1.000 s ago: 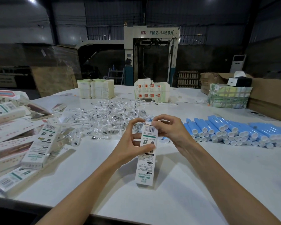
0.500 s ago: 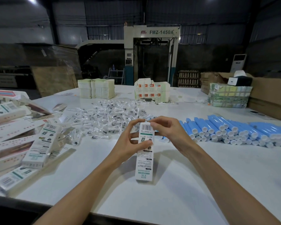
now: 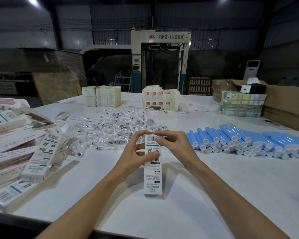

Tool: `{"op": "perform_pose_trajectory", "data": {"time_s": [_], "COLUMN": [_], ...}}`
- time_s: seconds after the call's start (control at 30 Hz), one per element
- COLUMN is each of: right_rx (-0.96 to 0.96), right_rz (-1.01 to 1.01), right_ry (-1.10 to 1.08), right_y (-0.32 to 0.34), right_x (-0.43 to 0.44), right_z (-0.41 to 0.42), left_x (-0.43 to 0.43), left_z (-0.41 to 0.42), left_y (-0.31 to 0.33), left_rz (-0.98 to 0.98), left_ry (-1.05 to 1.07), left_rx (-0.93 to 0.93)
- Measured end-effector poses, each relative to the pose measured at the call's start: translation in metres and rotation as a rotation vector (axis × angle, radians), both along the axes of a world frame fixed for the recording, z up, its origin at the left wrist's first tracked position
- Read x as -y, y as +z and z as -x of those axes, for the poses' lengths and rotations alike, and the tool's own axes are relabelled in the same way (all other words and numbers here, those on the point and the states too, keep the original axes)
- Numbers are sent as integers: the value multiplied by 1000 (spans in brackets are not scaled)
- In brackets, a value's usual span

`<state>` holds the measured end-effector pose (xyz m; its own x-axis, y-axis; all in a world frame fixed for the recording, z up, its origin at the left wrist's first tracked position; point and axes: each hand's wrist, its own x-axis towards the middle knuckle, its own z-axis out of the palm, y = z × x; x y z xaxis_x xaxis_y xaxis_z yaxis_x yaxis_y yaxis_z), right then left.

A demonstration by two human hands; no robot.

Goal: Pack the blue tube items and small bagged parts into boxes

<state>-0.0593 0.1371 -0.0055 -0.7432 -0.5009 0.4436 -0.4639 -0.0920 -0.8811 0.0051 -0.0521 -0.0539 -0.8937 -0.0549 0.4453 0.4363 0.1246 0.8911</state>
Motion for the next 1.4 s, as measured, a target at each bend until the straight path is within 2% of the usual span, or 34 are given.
{"op": "perform_pose_trajectory", "data": {"time_s": [0.7,0.87,1.07,1.17,1.4], "right_rx": [2,180,374,458,387], "right_rz": [49,122,-126,-137,-130], "right_ry": [-82,-38,151,265,189], "right_y": [-11,-9,-6,-16,-22], "right_x": [7,10,-2,-8,-21], "right_z": [4,-1,-16,-26,-40], "left_x": [-7,-9,-5,-7,-17], "left_z": [-2,-5,-5,-5,-6], "left_y": [0,4,5,6,6], "left_rz": [-10,-53,-165,-240,-24], "left_ry": [30,15,4,-33,59], "left_rx": [29,37,11,2,-65]}}
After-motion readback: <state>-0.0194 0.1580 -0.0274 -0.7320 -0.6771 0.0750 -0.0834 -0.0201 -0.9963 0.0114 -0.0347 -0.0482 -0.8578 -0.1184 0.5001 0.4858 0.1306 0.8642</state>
